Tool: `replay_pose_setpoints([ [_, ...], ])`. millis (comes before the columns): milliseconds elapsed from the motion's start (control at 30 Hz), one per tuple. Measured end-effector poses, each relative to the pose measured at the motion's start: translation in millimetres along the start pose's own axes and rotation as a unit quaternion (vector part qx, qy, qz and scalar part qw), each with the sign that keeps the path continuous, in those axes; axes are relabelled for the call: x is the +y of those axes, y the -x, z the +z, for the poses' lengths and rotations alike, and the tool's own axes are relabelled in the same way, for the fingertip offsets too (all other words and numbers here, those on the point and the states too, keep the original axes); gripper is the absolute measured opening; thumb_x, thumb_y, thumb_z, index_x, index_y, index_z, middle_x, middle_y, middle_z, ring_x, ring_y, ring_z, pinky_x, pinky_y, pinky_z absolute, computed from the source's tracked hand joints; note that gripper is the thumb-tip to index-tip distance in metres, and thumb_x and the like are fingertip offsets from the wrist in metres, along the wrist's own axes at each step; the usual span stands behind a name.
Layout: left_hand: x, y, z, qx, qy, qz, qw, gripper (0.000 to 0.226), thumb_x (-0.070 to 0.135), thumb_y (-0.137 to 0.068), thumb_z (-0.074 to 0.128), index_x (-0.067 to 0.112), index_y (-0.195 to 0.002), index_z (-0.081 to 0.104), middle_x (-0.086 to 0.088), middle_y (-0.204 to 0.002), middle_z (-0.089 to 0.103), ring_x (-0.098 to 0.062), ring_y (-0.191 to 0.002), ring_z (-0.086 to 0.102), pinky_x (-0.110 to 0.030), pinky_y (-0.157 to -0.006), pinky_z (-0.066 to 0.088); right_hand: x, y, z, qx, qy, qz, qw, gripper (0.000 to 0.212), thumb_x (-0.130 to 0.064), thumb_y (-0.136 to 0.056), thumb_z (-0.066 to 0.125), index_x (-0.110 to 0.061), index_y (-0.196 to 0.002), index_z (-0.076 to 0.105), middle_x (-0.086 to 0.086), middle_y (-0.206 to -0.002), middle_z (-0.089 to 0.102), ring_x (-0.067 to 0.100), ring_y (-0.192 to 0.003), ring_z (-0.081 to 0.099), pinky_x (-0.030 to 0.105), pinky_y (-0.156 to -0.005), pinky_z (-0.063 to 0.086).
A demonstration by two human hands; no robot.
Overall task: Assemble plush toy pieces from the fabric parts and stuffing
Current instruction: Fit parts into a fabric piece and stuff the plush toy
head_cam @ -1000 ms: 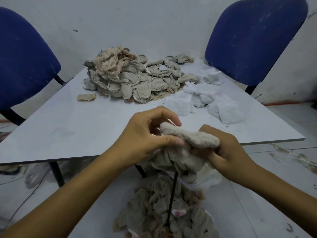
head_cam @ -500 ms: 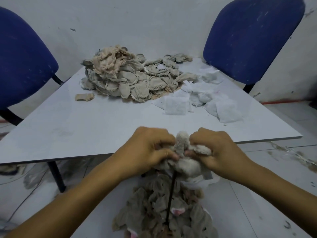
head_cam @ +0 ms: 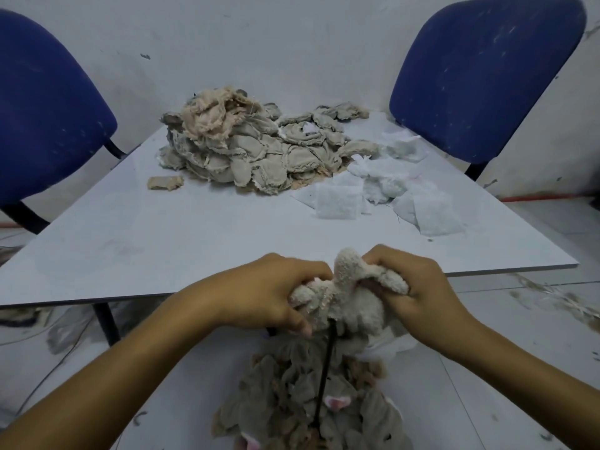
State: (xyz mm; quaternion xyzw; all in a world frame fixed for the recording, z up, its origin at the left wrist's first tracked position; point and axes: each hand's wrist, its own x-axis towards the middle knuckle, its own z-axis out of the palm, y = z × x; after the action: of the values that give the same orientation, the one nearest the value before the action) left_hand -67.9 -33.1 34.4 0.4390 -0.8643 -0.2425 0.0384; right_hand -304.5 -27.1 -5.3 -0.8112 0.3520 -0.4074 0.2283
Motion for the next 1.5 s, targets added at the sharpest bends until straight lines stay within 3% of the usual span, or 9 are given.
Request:
replay_pose_setpoints([
  [67,3,1,-11,0.092,0.081,0.026,0.992,0.040,0.021,-0.071,0.087,0.029,-0.106,0.068,0.012,-0.098,0.071,-0.006,-0.092,0.065,-0.035,-0.083,0.054,-4,-3,-3,0.067,-0.038,-0.010,0.997,0.016,-0.009,-0.091,0.061,-0.025,-0.089,0.065,-0.013,-0.083,0.064,0.006,-0.073,0.059,0.020,-0.062,0.046],
  [167,8,3,-30,0.242,0.311,0.060,0.917,0.025,0.020,-0.067,0.083,0.017,-0.090,0.073,0.008,-0.085,0.072,-0.005,-0.082,0.067,-0.024,-0.074,0.055,-8,-11,-8,0.150,-0.068,-0.015,0.986,0.015,-0.026,-0.095,0.058,-0.039,-0.090,0.060,-0.017,-0.080,0.061,0.000,-0.071,0.056,0.012,-0.062,0.042],
  [300,19,-5,-28,0.261,0.440,0.050,0.858,0.018,0.018,-0.073,0.075,0.013,-0.090,0.073,-0.002,-0.083,0.076,-0.015,-0.078,0.073,-0.025,-0.065,0.057,3,-8,-8,0.100,-0.093,0.073,0.988,0.004,-0.029,-0.091,0.060,-0.031,-0.094,0.059,-0.007,-0.090,0.064,0.010,-0.086,0.062,0.033,-0.077,0.050],
  [400,24,-12,-18,0.242,0.430,0.016,0.869,0.022,0.022,-0.072,0.075,0.007,-0.088,0.072,-0.008,-0.082,0.074,-0.021,-0.077,0.070,-0.039,-0.072,0.058,6,-3,-10,0.065,-0.137,0.087,0.985,0.031,-0.030,-0.086,0.066,-0.031,-0.115,0.055,-0.010,-0.106,0.064,0.012,-0.103,0.063,0.031,-0.085,0.052],
  [567,32,-15,-17,0.253,0.359,0.064,0.896,0.017,0.020,-0.077,0.079,0.010,-0.089,0.072,-0.004,-0.083,0.072,-0.014,-0.077,0.066,-0.033,-0.072,0.054,-8,-13,-24,-0.010,-0.101,0.038,0.994,0.056,-0.056,-0.073,0.075,-0.045,-0.123,0.053,-0.016,-0.111,0.064,0.009,-0.100,0.066,0.020,-0.080,0.054],
  [700,40,-8,-20,0.205,0.250,0.115,0.939,0.025,0.014,-0.075,0.081,0.018,-0.099,0.073,0.001,-0.094,0.074,-0.021,-0.090,0.069,-0.045,-0.078,0.057,-8,-14,-19,-0.018,0.008,-0.075,0.997,0.018,-0.029,-0.078,0.076,-0.026,-0.088,0.062,-0.014,-0.080,0.060,0.005,-0.070,0.057,0.024,-0.060,0.044],
  [867,29,2,-26,0.179,0.130,0.112,0.969,0.026,-0.001,-0.077,0.066,0.022,-0.089,0.067,0.008,-0.090,0.067,-0.016,-0.083,0.063,-0.043,-0.071,0.054,-5,-2,-10,0.089,0.140,-0.210,0.964,0.015,0.004,-0.077,0.073,0.000,-0.068,0.062,0.009,-0.079,0.056,0.022,-0.066,0.052,0.032,-0.056,0.041],
  [1100,25,10,1,0.370,-0.050,0.215,0.902,0.019,-0.013,-0.073,0.077,0.001,-0.080,0.066,-0.006,-0.083,0.059,-0.017,-0.072,0.052,-0.015,-0.060,0.039,-9,2,-2,0.136,0.186,-0.240,0.943,0.009,0.001,-0.086,0.069,0.001,-0.078,0.072,0.018,-0.090,0.063,0.026,-0.078,0.057,0.036,-0.061,0.043],
  [1500,16,8,32,0.446,-0.062,0.235,0.862,0.009,-0.005,-0.089,0.064,-0.001,-0.086,0.071,-0.015,-0.087,0.062,-0.026,-0.076,0.060,-0.033,-0.063,0.046,-2,6,7,0.115,0.162,-0.251,0.948,0.012,-0.013,-0.095,0.066,-0.006,-0.085,0.066,0.006,-0.099,0.054,0.023,-0.086,0.055,0.031,-0.073,0.041],
])
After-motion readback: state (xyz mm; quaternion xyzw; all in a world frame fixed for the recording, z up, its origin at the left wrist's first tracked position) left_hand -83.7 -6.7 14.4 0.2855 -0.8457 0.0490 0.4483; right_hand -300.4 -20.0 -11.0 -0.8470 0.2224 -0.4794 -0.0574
